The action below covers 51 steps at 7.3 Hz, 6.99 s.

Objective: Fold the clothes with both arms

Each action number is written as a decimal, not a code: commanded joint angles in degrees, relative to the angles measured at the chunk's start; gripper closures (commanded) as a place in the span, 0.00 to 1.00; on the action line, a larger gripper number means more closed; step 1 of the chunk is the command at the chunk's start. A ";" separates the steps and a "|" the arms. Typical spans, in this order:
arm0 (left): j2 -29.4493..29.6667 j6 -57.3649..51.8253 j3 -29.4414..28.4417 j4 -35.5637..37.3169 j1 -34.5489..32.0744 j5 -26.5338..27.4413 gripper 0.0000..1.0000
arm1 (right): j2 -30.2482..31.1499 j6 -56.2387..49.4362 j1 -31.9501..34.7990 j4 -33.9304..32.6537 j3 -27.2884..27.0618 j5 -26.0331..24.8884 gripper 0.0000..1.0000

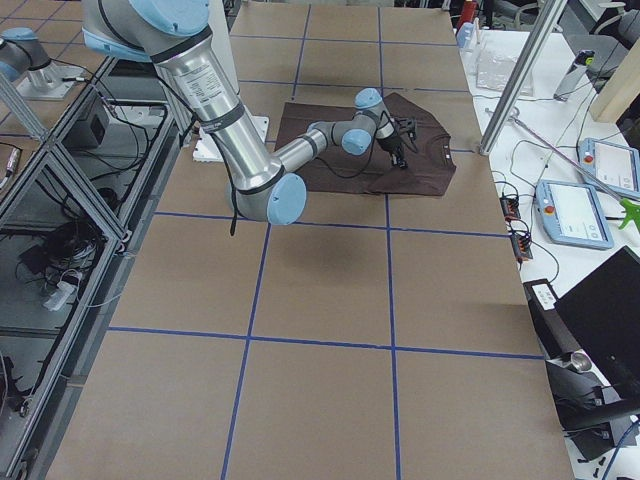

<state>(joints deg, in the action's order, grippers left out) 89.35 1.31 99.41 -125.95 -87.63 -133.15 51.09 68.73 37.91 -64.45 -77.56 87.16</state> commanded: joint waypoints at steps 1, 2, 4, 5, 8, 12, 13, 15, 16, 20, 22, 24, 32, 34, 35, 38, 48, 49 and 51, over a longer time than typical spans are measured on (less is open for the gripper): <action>0.03 0.01 0.00 0.00 0.00 0.00 0.00 | -0.99 1.83 -0.03 0.02 1.08 -0.15 0.83; -0.05 0.01 0.00 0.00 0.00 0.00 0.00 | -2.47 4.98 -0.03 -0.24 2.48 -1.98 0.01; 0.12 0.01 0.00 -0.52 0.09 0.17 0.00 | -6.08 3.97 0.58 -5.13 3.55 -2.00 0.00; 0.12 0.97 -0.09 -2.96 0.09 0.26 0.00 | -6.18 0.31 2.33 -6.03 3.29 1.14 0.00; 2.48 15.38 -0.87 -9.39 11.97 0.70 0.00 | -0.15 -15.23 11.89 -6.22 -3.17 18.25 0.00; 13.63 53.43 -6.57 -9.49 26.43 15.28 0.50 | 15.41 -37.30 27.89 -5.69 -12.00 37.78 0.00; 15.83 59.54 -8.25 -9.49 31.85 19.64 0.55 | 17.70 -38.57 29.31 -5.51 -13.31 38.51 0.00; 23.20 65.03 -17.70 -11.06 37.42 27.49 0.55 | 18.25 -38.58 29.42 -5.43 -13.59 38.35 0.00; 24.72 65.40 -22.37 -14.64 38.14 28.38 0.55 | 18.34 -38.58 29.42 -5.43 -13.59 38.35 0.00; 28.16 66.72 -28.56 -15.82 41.22 32.08 0.55 | 18.69 -38.58 29.42 -5.43 -13.59 37.99 0.00; 27.81 65.84 -28.66 -15.65 41.22 31.99 0.54 | 18.69 -38.67 29.42 -5.43 -13.41 37.73 0.00; 27.55 64.17 -28.66 -15.47 41.22 32.08 0.54 | 18.69 -38.67 29.42 -5.43 -13.50 37.73 0.00; 27.37 64.26 -28.83 -15.03 41.48 32.25 0.56 | 19.13 -38.67 29.42 -5.43 -13.50 37.73 0.00; 27.63 64.52 -28.83 -15.03 41.83 34.53 0.89 | 19.22 -38.67 29.42 -5.43 -13.50 37.73 0.00; 27.72 64.35 -28.74 -15.03 41.84 34.54 1.00 | 19.22 -38.67 29.42 -5.43 -13.50 37.64 0.00; 27.81 64.18 -28.39 -14.85 41.84 34.45 1.00 | 19.48 -38.67 29.42 -5.34 -13.59 37.73 0.00; 27.72 57.93 -28.66 -13.62 42.27 34.45 0.40 | 19.57 -38.67 29.42 -5.43 -13.50 37.64 0.00; 27.72 57.93 -28.66 -13.62 42.28 34.45 0.40 | 19.57 -38.67 29.42 -5.43 -13.50 37.73 0.00; 27.54 57.93 -28.74 -13.62 42.36 34.54 0.41 | 19.66 -38.67 29.42 -5.43 -13.50 37.73 0.00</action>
<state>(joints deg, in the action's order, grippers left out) 117.00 59.23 70.70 -139.58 -45.32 -98.65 70.72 30.06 67.32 -69.87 -91.05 124.84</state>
